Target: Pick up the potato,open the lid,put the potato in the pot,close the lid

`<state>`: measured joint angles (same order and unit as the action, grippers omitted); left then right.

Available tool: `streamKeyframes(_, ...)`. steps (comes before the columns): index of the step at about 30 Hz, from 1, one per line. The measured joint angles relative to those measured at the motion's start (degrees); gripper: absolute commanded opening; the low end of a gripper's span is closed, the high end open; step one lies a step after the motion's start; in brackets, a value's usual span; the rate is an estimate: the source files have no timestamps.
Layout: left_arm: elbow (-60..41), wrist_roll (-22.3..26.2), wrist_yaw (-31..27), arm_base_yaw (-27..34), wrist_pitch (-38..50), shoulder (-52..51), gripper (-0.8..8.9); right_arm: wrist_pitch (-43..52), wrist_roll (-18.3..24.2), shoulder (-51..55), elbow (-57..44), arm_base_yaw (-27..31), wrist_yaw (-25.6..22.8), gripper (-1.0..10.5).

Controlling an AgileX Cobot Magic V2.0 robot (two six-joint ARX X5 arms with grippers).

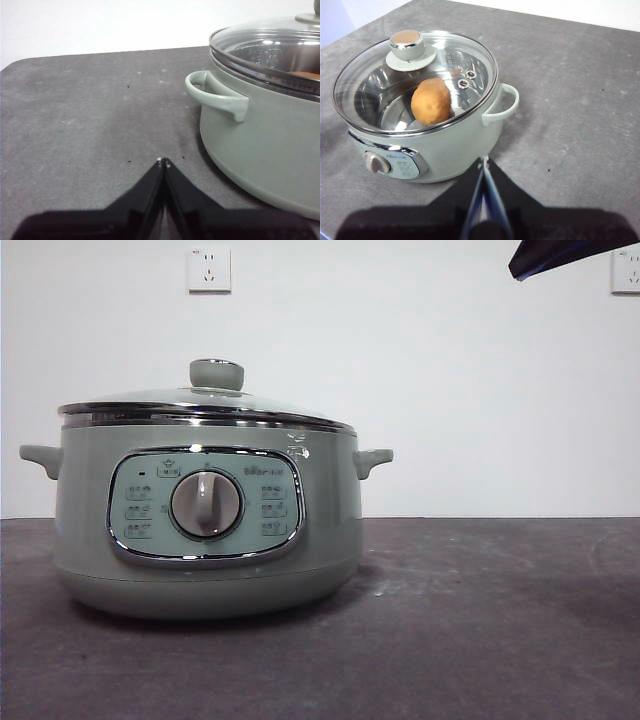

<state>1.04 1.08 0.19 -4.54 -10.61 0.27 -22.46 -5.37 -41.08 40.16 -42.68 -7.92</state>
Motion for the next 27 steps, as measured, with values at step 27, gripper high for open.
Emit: streamKeyframes(27,0.00,0.00,0.00,0.00,0.02,0.00,-0.03,8.76,6.19,37.48,-33.53,35.58,16.94,0.0)
